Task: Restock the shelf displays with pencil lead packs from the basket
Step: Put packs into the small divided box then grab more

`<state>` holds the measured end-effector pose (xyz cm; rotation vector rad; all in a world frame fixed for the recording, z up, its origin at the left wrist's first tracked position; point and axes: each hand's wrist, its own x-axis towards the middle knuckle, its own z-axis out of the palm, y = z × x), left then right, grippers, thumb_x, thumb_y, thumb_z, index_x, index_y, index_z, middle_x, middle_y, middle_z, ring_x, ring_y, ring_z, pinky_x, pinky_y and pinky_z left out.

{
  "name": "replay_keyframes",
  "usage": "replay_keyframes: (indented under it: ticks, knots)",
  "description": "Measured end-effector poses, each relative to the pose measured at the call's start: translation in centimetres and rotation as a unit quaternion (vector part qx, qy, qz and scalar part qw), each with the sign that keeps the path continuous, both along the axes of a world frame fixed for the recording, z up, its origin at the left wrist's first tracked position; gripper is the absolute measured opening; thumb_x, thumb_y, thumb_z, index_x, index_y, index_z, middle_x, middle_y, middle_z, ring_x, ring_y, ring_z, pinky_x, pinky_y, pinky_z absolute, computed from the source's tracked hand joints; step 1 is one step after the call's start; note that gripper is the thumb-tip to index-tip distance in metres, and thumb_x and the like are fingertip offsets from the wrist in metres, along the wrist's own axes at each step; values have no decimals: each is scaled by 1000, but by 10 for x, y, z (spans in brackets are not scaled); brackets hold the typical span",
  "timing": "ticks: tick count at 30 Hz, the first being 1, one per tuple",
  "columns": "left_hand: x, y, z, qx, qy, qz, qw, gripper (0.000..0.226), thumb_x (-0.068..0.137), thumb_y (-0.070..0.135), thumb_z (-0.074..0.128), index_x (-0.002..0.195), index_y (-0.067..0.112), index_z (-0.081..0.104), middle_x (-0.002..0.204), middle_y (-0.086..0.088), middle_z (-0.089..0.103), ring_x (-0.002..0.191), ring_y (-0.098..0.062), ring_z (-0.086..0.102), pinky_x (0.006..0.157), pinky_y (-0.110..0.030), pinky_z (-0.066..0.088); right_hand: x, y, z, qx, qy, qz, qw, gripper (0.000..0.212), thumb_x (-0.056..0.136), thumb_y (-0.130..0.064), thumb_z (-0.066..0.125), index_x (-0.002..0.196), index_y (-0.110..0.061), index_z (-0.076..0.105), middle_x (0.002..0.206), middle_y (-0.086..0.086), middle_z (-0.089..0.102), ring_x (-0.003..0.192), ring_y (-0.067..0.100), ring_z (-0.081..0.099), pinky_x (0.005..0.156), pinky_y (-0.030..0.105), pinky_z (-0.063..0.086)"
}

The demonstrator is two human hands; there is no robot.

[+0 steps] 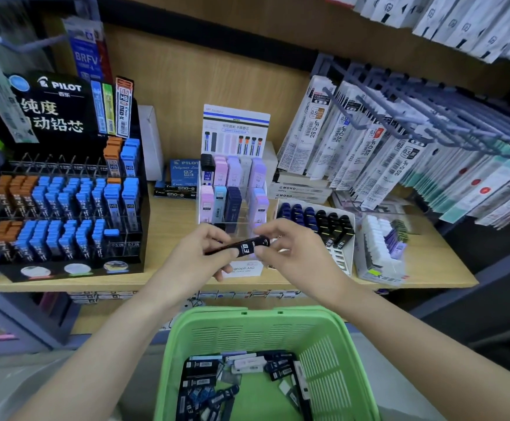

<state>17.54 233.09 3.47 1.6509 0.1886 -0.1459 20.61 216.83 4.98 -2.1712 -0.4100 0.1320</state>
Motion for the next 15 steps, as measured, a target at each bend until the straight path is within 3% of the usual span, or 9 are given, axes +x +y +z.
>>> replay_keyframes:
  ticks: [3,6,9,15]
  knots:
    - [1,-1,-1,-33,16,19,999,14,88,13,63,100,10,57,78,-4,63,53,-6,54,53,-15,45,-8,-8,1,31,-4,-16,999,29,83,-8,68,80,-35,58,82,-10,64,73,7,63,73,23,52]
    - [0,-5,-2,-55,42,-21,997,20,92,24,57,104,9,62,75,-2,61,64,-12,52,59,-21,44,-15,-16,5,56,-32,-23,998,26,81,-4,69,78,-29,62,86,-10,60,76,2,59,71,16,49]
    - [-4,-12,-3,-42,28,-60,997,12,92,16,58,98,10,66,67,1,57,57,-7,49,56,-15,44,-20,-26,9,83,-23,-34,996,31,78,5,69,76,-26,63,86,-7,59,75,-1,60,69,13,49]
    - [-1,-31,-7,-19,-43,-23,999,14,82,3,68,93,12,64,80,-1,64,62,-5,53,57,-12,45,-30,-49,7,92,81,-28,992,43,78,8,67,97,-29,56,92,-11,63,77,-6,59,72,14,49]
